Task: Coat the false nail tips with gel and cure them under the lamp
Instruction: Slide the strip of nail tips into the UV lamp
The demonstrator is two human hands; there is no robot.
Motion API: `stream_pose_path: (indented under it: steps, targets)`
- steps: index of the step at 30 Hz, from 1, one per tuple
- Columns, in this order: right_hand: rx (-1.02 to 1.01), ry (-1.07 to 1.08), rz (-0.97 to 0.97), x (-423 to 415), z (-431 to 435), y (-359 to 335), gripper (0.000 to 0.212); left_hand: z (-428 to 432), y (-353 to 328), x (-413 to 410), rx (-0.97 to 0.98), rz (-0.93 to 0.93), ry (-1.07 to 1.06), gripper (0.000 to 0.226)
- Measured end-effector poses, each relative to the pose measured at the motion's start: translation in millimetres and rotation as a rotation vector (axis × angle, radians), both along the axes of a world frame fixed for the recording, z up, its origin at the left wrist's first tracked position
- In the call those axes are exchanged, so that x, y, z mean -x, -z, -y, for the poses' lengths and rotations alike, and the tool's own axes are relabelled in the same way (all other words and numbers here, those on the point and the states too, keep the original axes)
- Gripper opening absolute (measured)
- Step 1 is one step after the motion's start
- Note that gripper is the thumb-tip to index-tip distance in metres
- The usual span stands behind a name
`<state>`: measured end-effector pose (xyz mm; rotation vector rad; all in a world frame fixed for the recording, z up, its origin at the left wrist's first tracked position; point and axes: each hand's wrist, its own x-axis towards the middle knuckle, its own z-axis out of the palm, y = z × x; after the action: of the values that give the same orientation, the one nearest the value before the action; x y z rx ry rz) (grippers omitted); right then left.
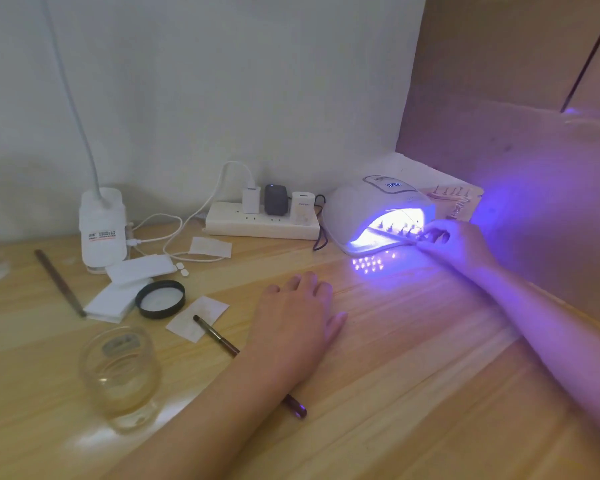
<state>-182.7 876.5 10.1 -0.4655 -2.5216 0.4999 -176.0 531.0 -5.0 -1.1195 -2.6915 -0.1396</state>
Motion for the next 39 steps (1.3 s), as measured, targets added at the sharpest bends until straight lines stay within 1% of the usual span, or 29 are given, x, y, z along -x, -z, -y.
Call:
stream_pose_path:
  steps: [3,6,7,9,11,12,13,14,17,18,20,27,30,33,35,36,37,38,39]
  targets:
    - [0.119,0.038,-0.009,22.9,3.5,-2.8,0.022,-0.4,-0.6,0.0,-0.001,0.009,-0.001,0.051]
    - [0.289,0.053,-0.047,28.6,10.9,-1.1,0.028,0.1,-1.5,-0.3,-0.006,0.022,-0.003,0.051]
    - [0.333,0.062,-0.093,27.6,14.1,0.1,0.026,0.2,-1.5,-0.5,-0.006,0.021,-0.002,0.051]
    - [0.346,0.106,-0.273,23.0,20.8,-1.5,0.018,0.2,-1.1,-0.8,-0.004,0.023,-0.002,0.051]
    - [0.277,0.125,-0.464,17.7,27.4,-10.7,0.012,-0.2,-0.8,-0.8,-0.004,0.026,-0.001,0.051]
    - [0.212,0.096,-0.505,16.4,31.2,-17.7,0.010,-0.4,-0.9,-0.7,-0.005,0.027,0.000,0.051]
    - [0.135,0.062,-0.491,17.2,35.4,-26.1,0.010,-0.3,-0.9,-0.4,-0.007,0.028,0.001,0.051]
    - [0.047,0.031,-0.429,19.8,39.6,-35.0,0.013,-0.1,-1.0,-0.3,-0.008,0.029,0.002,0.051]
    - [-0.230,-0.023,-0.111,36.6,50.9,-59.5,0.028,1.1,-1.1,-0.8,-0.009,0.029,-0.001,0.052]
    - [-0.274,-0.027,-0.027,42.7,53.6,-65.1,0.030,1.3,-1.1,-1.1,-0.009,0.029,-0.001,0.052]
    - [-0.281,-0.021,0.053,51.9,56.3,-70.3,0.033,0.9,-0.8,-1.1,-0.015,0.029,0.003,0.052]
    - [-0.300,0.008,0.042,59.2,54.4,-66.6,0.032,-0.6,0.9,0.1,-0.012,0.013,0.002,0.052]
    - [-0.336,0.008,0.070,59.7,56.8,-67.9,0.033,0.1,0.3,0.1,-0.009,0.014,0.009,0.052]
    - [-0.502,0.107,0.095,52.3,73.0,-64.7,0.034,-0.3,-2.8,0.0,0.019,0.030,0.019,0.053]
    - [-0.564,0.120,0.029,36.1,97.7,-55.9,0.037,-0.4,-6.0,1.3,0.054,0.063,0.022,0.053]
    - [-0.543,0.069,-0.016,24.2,112.7,-48.5,0.040,-0.2,-8.7,3.5,0.070,0.096,0.025,0.052]
    - [-0.509,-0.026,-0.051,9.4,128.5,-39.3,0.041,0.2,-11.4,6.8,0.073,0.145,0.028,0.049]
    - [-0.479,-0.146,-0.076,-7.9,145.9,-30.1,0.039,1.5,-14.5,10.7,0.035,0.217,0.032,0.044]
    - [-0.466,-0.264,-0.081,-26.2,162.9,-22.0,0.036,3.4,-18.0,14.3,-0.052,0.302,0.035,0.037]
